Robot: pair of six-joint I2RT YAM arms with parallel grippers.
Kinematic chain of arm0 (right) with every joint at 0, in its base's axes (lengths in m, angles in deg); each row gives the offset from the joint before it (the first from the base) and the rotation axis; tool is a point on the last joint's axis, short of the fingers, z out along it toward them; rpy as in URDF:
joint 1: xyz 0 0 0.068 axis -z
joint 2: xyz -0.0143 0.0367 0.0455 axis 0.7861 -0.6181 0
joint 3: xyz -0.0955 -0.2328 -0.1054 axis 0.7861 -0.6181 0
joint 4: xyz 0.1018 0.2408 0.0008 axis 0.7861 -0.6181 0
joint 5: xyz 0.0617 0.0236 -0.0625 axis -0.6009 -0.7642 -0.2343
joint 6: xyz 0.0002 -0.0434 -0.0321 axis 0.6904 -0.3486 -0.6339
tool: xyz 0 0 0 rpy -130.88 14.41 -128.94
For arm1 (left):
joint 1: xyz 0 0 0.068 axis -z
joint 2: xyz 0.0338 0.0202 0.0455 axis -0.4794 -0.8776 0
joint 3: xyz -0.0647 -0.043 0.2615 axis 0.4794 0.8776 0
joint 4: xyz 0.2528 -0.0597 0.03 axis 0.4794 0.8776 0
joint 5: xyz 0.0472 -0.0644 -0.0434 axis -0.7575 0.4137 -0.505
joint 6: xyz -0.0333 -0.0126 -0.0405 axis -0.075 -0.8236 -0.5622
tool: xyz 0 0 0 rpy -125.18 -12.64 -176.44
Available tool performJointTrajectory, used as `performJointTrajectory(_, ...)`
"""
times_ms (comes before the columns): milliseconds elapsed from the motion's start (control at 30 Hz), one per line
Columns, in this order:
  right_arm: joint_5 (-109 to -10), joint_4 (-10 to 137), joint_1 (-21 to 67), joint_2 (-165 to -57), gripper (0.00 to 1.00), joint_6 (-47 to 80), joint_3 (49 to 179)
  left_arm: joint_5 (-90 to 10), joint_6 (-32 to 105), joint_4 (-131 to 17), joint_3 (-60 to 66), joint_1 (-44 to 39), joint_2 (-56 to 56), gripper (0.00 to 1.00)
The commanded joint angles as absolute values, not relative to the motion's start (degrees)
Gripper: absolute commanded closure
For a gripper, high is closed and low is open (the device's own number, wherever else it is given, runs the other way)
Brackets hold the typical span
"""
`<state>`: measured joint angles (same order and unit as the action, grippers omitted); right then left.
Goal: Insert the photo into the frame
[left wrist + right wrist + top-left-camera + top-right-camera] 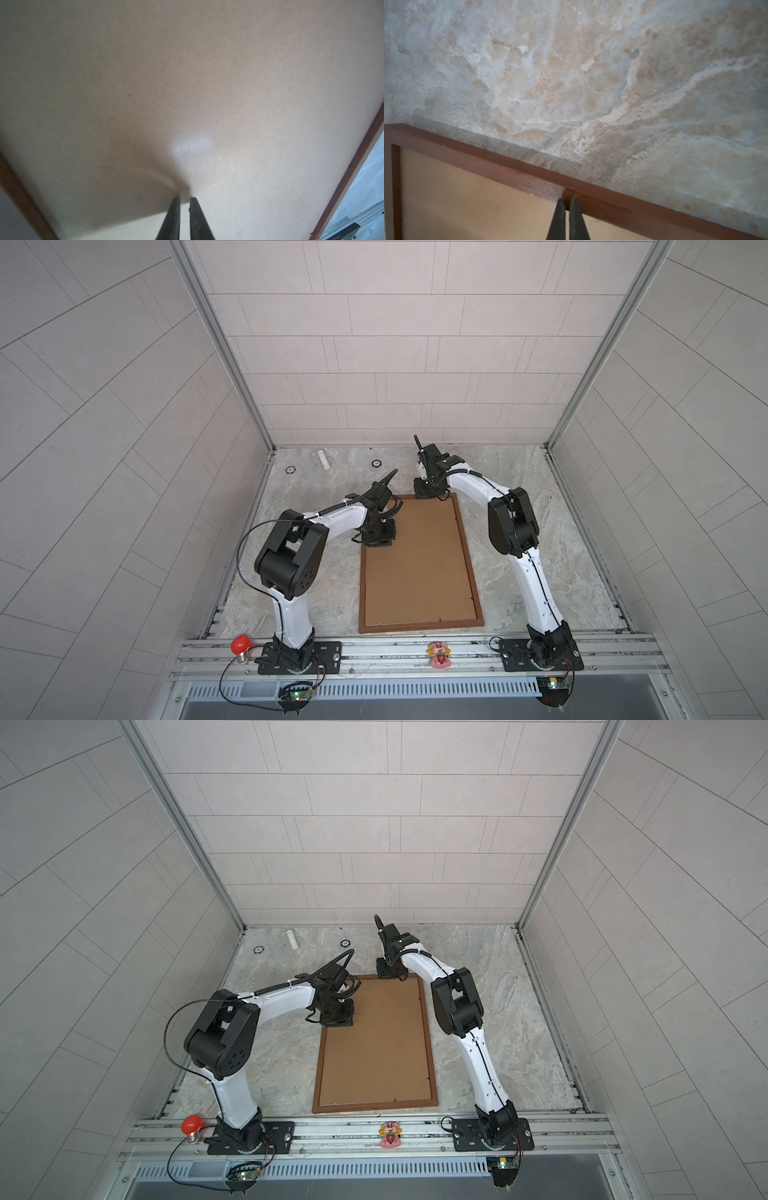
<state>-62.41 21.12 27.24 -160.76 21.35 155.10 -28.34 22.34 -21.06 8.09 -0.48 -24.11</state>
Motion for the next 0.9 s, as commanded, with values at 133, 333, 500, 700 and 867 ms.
performJointTrajectory(133,-60.3,15.7,26.9,-160.9,1.00,20.7,152.6,-28.4,22.1,-20.7,8.2,0.0,-24.4,0.84)
performJointTrajectory(333,-60.1,15.8,27.2,-161.0,1.00,20.8,151.5,-28.4,22.1,-20.8,8.1,-0.1,-24.4,0.84)
performJointTrajectory(500,-59.7,17.3,27.2,-160.0,1.00,21.3,148.5,-28.3,22.2,-20.8,8.0,-0.1,-24.5,0.84)
performJointTrajectory(700,-60.4,18.2,27.4,-160.2,1.00,21.9,147.3,-28.2,22.2,-20.7,8.0,-0.1,-24.6,0.84)
performJointTrajectory(867,-61.2,19.0,27.6,-158.4,1.00,21.8,148.9,-28.2,22.2,-20.8,8.1,-0.1,-24.4,0.84)
